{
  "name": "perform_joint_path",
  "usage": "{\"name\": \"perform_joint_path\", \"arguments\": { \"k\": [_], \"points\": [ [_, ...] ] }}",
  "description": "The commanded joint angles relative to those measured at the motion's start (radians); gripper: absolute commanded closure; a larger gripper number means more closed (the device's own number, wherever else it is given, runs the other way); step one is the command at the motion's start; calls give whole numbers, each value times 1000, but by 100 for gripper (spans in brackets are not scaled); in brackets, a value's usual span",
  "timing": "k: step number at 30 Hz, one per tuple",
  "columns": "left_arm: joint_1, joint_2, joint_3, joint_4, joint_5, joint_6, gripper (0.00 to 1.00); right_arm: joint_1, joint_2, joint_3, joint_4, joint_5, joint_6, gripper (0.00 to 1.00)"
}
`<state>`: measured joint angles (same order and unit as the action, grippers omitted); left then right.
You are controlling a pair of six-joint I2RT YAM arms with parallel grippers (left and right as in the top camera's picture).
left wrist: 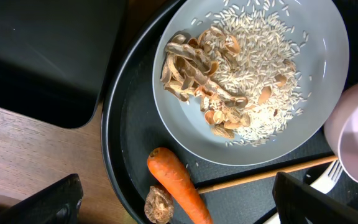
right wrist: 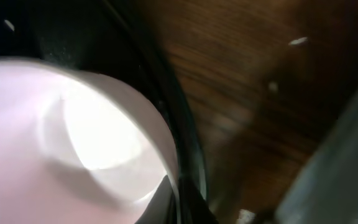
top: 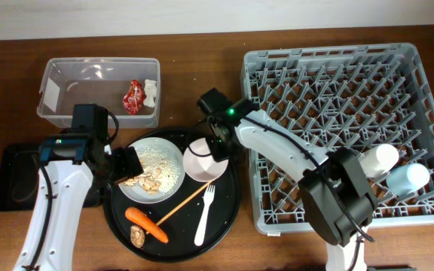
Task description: Sort waste into correct bins and load items into the dishwasher rack
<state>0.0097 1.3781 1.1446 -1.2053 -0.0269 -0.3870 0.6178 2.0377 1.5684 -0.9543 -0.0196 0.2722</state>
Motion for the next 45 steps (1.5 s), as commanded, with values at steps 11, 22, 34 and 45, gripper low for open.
{"name": "perform_joint_path", "arguments": {
  "k": [11,22,34,45],
  "points": [
    [4,2,2,18,-6,-9,3,-412,-367,483,-502,749,-13,96],
    [4,2,2,24,-3,-10,3,-663,-219,438,-389,1232,246,96],
    [4,2,2,23,-3,-10,3,-694,162,432,-272,1238,269,96],
    [4,2,2,26,8,-10,3,-651,195,288,-261,1160,317,96]
  ]
}}
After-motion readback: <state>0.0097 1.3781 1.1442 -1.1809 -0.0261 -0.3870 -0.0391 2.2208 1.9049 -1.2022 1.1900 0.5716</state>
